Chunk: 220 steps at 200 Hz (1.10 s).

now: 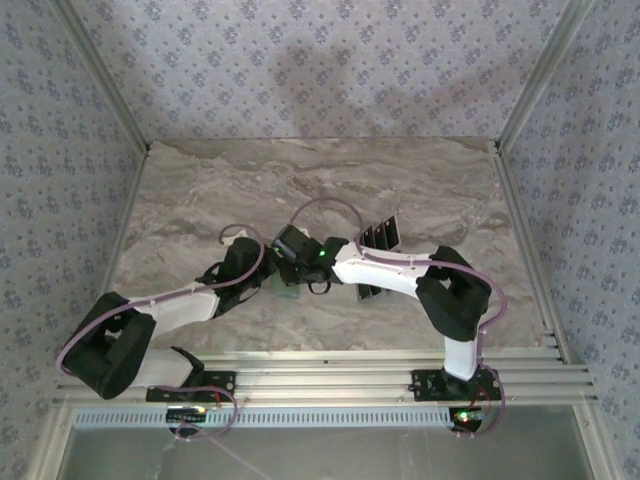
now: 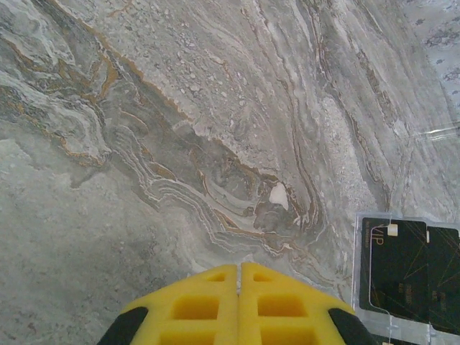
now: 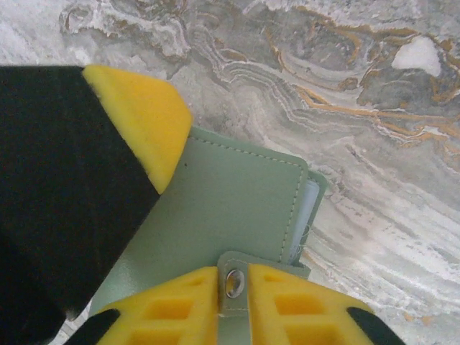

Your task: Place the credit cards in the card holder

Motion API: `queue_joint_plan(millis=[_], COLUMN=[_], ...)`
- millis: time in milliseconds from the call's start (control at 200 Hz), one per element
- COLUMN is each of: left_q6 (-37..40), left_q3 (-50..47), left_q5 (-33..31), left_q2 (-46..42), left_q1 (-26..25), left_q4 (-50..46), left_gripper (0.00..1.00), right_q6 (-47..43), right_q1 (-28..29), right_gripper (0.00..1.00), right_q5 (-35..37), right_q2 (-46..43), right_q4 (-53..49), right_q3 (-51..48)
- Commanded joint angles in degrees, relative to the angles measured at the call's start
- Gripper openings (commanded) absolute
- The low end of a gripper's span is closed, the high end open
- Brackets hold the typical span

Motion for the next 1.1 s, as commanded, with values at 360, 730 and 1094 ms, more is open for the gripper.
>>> queue_joint_plan(millis=[360,730,1094], left_q6=[0.2,4.6,13.1], left_q3=[-1.3,0.6,2.5], left_q5=[-1.7,-2.2,-1.7], left_q2=[-2.8,-1.0,-5.7], left_q1=[-0.3,-0.3,-0.3], left_q4=[0.9,-4.4,-13.1], left_gripper=[0.0,0.6,0.81], right_q6=[0.1,-1.2,-0.9], right_q1=[-3.6,-4.6,-5.8], right_gripper=[0.0,0.0,0.0], right_q5=[3.3,-0.3,-4.5], right_q2=[-5.5,-8.3,-12.7], right_q4=[-2.6,1.5,4.2], right_q3=[-6.8,-7.4,-10.0])
